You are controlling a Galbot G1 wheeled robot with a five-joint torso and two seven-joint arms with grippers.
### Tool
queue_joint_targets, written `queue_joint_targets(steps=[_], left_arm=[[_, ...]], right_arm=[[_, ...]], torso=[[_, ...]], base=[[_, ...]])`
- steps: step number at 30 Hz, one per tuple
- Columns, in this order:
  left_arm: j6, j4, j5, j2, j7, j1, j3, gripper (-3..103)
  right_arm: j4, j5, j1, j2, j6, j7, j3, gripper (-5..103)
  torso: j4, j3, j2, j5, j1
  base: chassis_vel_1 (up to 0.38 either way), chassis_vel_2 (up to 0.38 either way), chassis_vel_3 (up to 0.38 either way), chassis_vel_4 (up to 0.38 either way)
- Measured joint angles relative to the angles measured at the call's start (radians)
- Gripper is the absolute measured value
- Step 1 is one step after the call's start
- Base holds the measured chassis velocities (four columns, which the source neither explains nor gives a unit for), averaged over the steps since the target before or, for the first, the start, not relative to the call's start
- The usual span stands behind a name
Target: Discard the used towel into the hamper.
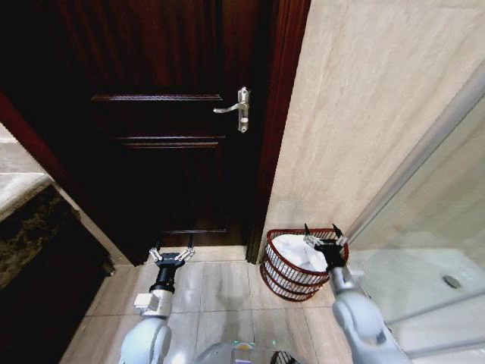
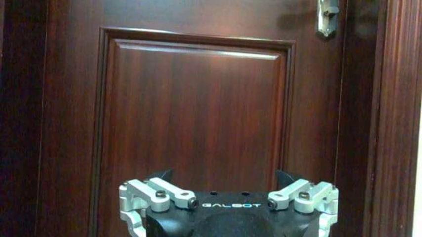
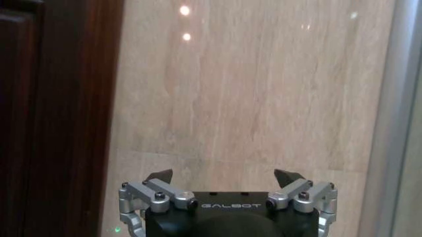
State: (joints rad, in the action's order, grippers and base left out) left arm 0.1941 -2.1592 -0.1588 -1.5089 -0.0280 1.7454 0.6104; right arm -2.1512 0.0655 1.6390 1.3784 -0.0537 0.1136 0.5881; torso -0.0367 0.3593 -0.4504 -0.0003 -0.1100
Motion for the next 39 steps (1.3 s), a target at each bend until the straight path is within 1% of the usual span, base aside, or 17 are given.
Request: queue_joint_targets(steps=[1, 2, 4, 6, 12, 22, 33, 37, 39], left_arm=[[0.0, -0.004, -0.002, -0.001, -0.001, 0.005, -0.004, 100], [0.0, -0.004, -0.002, -0.001, -0.001, 0.005, -0.004, 100], [0.001, -0.012, -0.003, -0.004, 0.0, 0.013, -0.011, 100], [0.001, -0.017, -0.003, -0.003, 0.003, 0.017, -0.008, 100], [0.001, -0.024, -0.008, 0.011, 0.007, 0.017, 0.008, 100], [-0.016, -0.053, -0.008, 0.006, 0.007, 0.029, 0.011, 100], [-0.016, -0.058, -0.003, -0.002, 0.009, 0.034, 0.017, 100], [-0.006, -0.05, -0.002, -0.002, 0.011, 0.034, 0.017, 100], [0.013, -0.043, 0.006, -0.002, 0.016, 0.03, 0.015, 100]], right_arm=[[-0.018, -0.018, 0.037, 0.019, -0.021, -0.007, 0.0, 100], [-0.018, -0.018, 0.037, 0.019, -0.021, -0.007, 0.0, 100], [-0.049, -0.041, 0.105, 0.046, -0.045, -0.032, 0.0, 100], [-0.059, -0.048, 0.141, 0.055, -0.065, -0.036, 0.004, 100], [-0.068, -0.025, 0.159, 0.062, -0.079, -0.029, 0.034, 100], [-0.091, 0.025, 0.163, 0.048, -0.061, -0.024, 0.035, 100], [-0.085, 0.052, 0.154, 0.027, -0.046, -0.024, 0.036, 100], [-0.078, 0.06, 0.154, 0.027, -0.048, -0.023, 0.039, 100], [-0.077, 0.062, 0.155, 0.028, -0.049, -0.023, 0.039, 100]], torso=[[0.0001, 0.0, 0.0, 0.0003, 0.0], [0.0001, 0.0, 0.0, 0.0003, 0.0], [0.0004, 0.0, 0.0, -0.0001, 0.0], [0.0004, 0.0, 0.0, 0.0002, 0.0], [0.0002, 0.0, 0.0, 0.0002, 0.0], [0.0002, 0.0, 0.0, 0.0003, 0.0], [0.0002, 0.0, 0.0, 0.0003, 0.0], [0.0002, 0.0, 0.0, 0.0003, 0.0], [-0.0001, 0.0, 0.0, 0.0002, 0.0]], base=[[0.0, 0.0, 0.0, 0.0], [0.0, 0.0, 0.0, 0.0], [0.0, 0.0, 0.0, 0.0], [0.0, 0.0, 0.0, 0.0], [0.0, 0.0, 0.0, 0.0], [0.0, 0.0, 0.0, 0.0], [0.01, 0.01, 0.009, 0.006], [0.058, 0.054, 0.058, 0.056], [0.063, 0.051, 0.053, 0.065]])
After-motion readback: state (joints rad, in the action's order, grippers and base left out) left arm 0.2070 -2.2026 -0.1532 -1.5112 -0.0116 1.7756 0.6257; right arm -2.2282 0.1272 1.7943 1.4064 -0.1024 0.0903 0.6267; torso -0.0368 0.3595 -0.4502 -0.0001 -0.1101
